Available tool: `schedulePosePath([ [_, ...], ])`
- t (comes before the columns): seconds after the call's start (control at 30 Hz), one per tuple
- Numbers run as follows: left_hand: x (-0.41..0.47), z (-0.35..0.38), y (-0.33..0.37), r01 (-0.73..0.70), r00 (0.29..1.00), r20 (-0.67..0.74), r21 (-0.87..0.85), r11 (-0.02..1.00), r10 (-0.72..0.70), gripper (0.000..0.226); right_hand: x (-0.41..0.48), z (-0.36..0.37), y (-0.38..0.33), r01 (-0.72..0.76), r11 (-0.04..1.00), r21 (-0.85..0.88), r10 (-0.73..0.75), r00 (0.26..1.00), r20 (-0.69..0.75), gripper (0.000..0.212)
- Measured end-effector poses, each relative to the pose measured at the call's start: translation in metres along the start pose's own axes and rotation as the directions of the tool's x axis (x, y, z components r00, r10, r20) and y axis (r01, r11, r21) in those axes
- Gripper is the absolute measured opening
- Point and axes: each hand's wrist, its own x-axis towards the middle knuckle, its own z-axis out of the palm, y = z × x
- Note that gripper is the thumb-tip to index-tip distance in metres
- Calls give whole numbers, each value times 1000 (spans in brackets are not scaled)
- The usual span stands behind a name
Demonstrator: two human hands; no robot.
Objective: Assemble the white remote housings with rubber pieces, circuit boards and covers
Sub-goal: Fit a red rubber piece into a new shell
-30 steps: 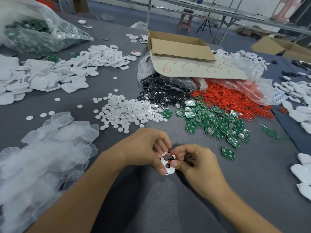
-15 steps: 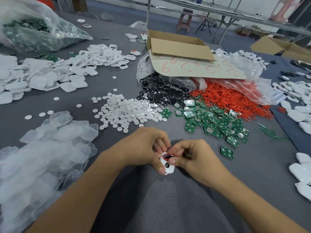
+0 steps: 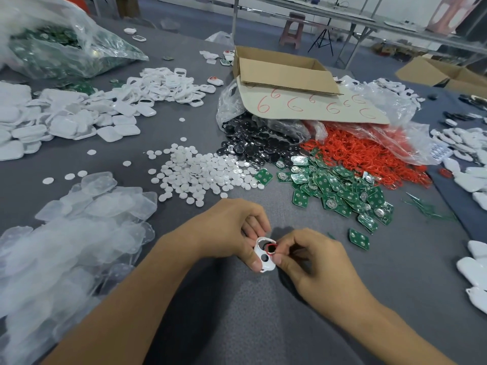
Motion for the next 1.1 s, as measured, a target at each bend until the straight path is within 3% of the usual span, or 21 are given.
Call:
schedulePosePath([
  [0.1,0,0,2,4,1000,0,1,1000,-4,62,2,-2,-5,77,994,-74,-76,997,14,23],
  [0.53,-2,0,4,12,1000,7,-2,1000,-12,58,22,0,-9,62,990,-126,-55,997,56,25],
  [0.83,-3,-1,5,8,1000,4,6,1000,-8,59,51,-12,-7,-95,995,-34,101,950,296,25],
  [1.0,-1,0,5,1,1000,6,16,1000,-1,58,62,-21,-4,-192,965,178,98,896,434,23],
  [1.1,-1,0,4,1,1000,-1,32,999,-1,57,73,-22,-5,-215,971,110,135,861,490,23],
])
